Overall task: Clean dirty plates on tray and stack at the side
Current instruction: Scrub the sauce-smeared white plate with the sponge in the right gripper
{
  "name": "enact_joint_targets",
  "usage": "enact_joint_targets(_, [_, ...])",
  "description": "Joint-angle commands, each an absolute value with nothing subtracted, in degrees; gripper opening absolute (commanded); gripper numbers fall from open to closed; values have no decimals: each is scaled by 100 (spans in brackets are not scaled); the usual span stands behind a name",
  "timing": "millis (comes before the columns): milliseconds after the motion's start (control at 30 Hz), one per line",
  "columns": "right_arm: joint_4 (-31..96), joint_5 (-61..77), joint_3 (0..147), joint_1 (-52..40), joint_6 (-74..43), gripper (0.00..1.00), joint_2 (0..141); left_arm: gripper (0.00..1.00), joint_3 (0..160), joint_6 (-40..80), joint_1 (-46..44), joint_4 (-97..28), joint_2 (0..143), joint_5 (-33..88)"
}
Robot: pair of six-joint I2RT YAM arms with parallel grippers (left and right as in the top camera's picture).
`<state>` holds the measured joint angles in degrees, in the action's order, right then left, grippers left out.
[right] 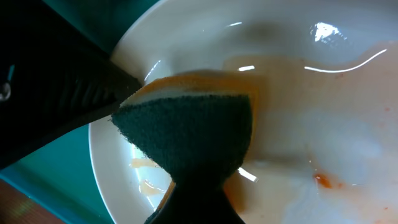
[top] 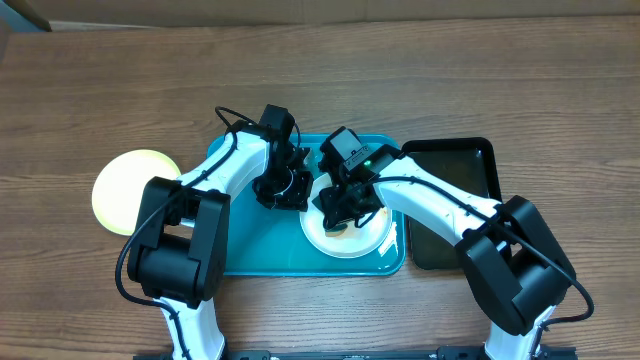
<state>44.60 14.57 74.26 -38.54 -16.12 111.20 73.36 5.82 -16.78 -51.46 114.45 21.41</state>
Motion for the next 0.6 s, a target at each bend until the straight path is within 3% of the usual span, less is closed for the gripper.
enact_joint_targets(0, [4528,941,7422,-3837,-2141,4,11146,4,7323,646,-1629,-5144,11550,1953])
enact_joint_targets(167, [4923,-108,7422,-3363,-2624,4,11146,4,7323,644,-1629,-5181,11550,1953])
enact_joint_targets(567, [5341,176,7439,-2936,-2239,4,10447,4,7325,644,-1627,-5157,11548,1951])
